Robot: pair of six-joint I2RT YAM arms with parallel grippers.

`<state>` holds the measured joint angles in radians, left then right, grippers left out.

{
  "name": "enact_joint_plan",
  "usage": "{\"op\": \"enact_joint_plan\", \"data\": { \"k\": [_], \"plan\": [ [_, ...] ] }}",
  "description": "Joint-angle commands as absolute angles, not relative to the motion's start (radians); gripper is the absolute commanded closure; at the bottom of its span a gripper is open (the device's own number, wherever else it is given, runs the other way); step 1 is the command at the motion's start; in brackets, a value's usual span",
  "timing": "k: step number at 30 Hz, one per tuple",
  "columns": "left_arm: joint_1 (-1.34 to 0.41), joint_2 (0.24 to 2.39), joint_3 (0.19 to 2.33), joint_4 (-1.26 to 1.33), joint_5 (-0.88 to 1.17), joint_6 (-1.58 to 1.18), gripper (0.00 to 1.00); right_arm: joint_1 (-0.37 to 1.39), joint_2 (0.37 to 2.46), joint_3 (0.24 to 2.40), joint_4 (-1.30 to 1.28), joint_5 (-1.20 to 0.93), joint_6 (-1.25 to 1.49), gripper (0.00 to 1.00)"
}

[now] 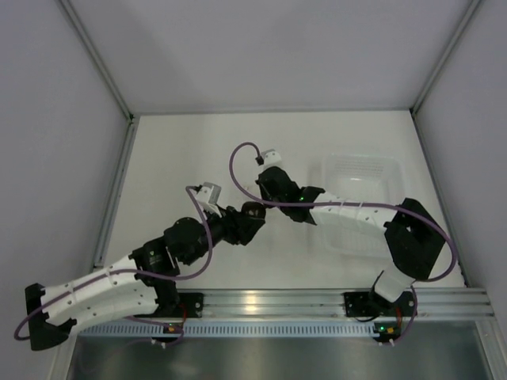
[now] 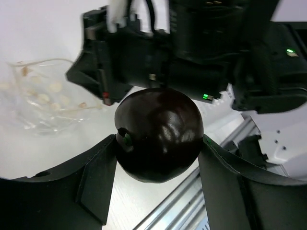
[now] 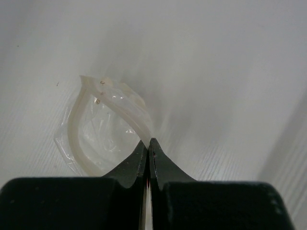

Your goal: Open the zip-top bag and remove the fake food

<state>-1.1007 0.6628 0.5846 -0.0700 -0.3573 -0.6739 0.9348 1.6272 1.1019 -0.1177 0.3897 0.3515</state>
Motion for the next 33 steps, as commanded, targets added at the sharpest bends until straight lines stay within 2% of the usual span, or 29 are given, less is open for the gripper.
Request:
{"op": "enact_joint_plan", "data": {
  "k": [1, 6, 13, 20, 26, 29, 30, 31, 33],
  "plan": [
    [-1.101, 0.698, 0.638, 0.023, -0.17, -0.591, 1.0, 0.902, 1.625, 1.158, -0.092, 0.341, 0.351, 1.0],
    [-1.101, 0.755, 0.609, 0.13, -0.036, -0.575, 1.0, 0.859, 1.591, 1.206, -0.143, 0.331, 0.311, 1.0],
    [-1.103, 1.024, 0.646, 0.379, 0.092, -0.601, 1.0, 0.779, 1.491, 1.258, -0.198, 0.286, 0.255, 1.0],
    [-1.147, 1.317, 0.843, 0.485, 0.103, -0.534, 1.0, 0.671, 1.457, 1.322, -0.287, 0.056, 0.137, 1.0],
    [-1.178, 1.546, 1.011, 0.512, 0.084, -0.525, 0.98, 0.657, 1.465, 1.394, -0.383, 0.008, 0.087, 1.0],
    [-1.184, 1.627, 1.071, 0.515, 0.087, -0.525, 0.79, 0.643, 1.483, 1.417, -0.402, -0.028, 0.084, 1.0],
    [-1.187, 1.659, 1.081, 0.52, 0.087, -0.523, 0.63, 0.637, 1.499, 1.43, -0.409, -0.031, 0.086, 1.0],
    [-1.192, 1.675, 1.1, 0.522, 0.086, -0.519, 0.55, 0.634, 1.505, 1.431, -0.41, -0.041, 0.087, 1.0],
    [-1.204, 1.71, 1.117, 0.522, 0.077, -0.514, 0.45, 0.623, 1.509, 1.427, -0.403, -0.049, 0.095, 1.0]
  ]
}}
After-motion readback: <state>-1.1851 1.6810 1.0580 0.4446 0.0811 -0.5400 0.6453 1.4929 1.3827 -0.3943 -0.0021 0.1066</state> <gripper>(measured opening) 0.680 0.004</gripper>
